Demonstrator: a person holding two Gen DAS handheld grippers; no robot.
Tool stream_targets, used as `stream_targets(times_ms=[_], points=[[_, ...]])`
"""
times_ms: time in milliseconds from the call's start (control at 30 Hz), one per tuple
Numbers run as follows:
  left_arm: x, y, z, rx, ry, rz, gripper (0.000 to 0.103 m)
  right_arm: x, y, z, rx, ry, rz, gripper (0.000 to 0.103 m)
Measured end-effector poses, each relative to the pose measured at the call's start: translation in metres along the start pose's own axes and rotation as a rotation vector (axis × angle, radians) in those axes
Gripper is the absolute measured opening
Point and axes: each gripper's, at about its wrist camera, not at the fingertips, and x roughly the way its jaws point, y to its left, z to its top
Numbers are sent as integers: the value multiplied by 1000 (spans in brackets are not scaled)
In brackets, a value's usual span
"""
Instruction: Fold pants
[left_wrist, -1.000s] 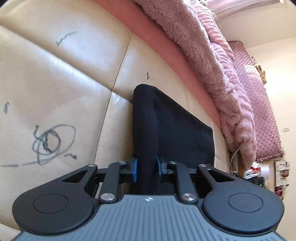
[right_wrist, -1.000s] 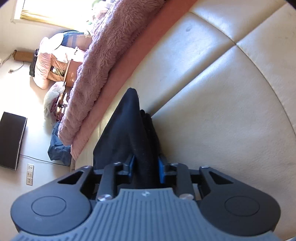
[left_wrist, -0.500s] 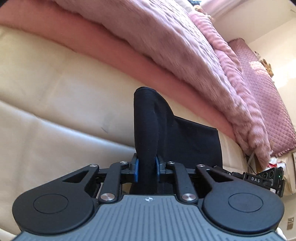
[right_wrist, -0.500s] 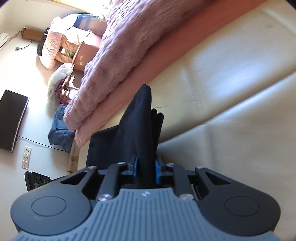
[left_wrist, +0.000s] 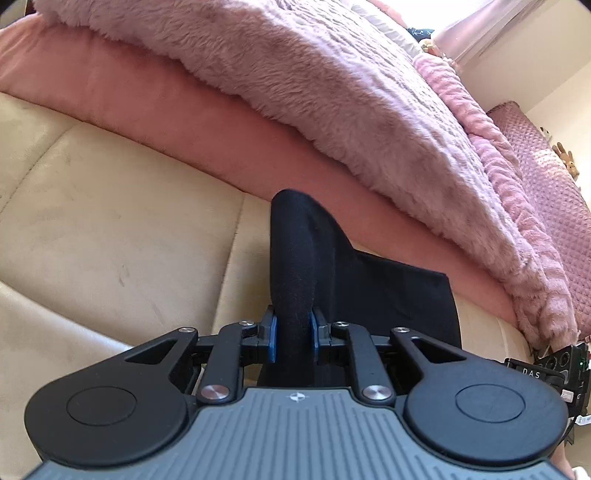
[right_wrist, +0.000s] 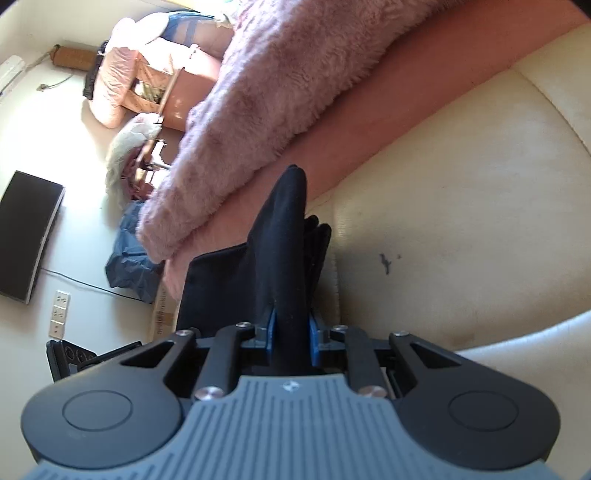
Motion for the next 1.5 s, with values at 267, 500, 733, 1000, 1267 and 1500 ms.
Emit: stream_targets(times_ms=[267,500,733,1000,1267,1500], points=[[16,27,-7,-8,10,-4,31,23,-19,6,7,23,-41,13],[5,1,-13,134,-10,172,51,30,-4,8,-71,25,-114,16],[-33,-46,-32,326,-90,420,49,8,53,-3,-342,-44,-310,39],[-102,-117,-65,445,-196,512,50,-49,137,-44,-653,-208,-427,73],[-156,-164,-107,458,-311,500,61,-126,186,-107,-768,-357,-383,82],[-177,-175,-148,422,-326,509,79,-159,196,-168,-748,-395,-471,82]])
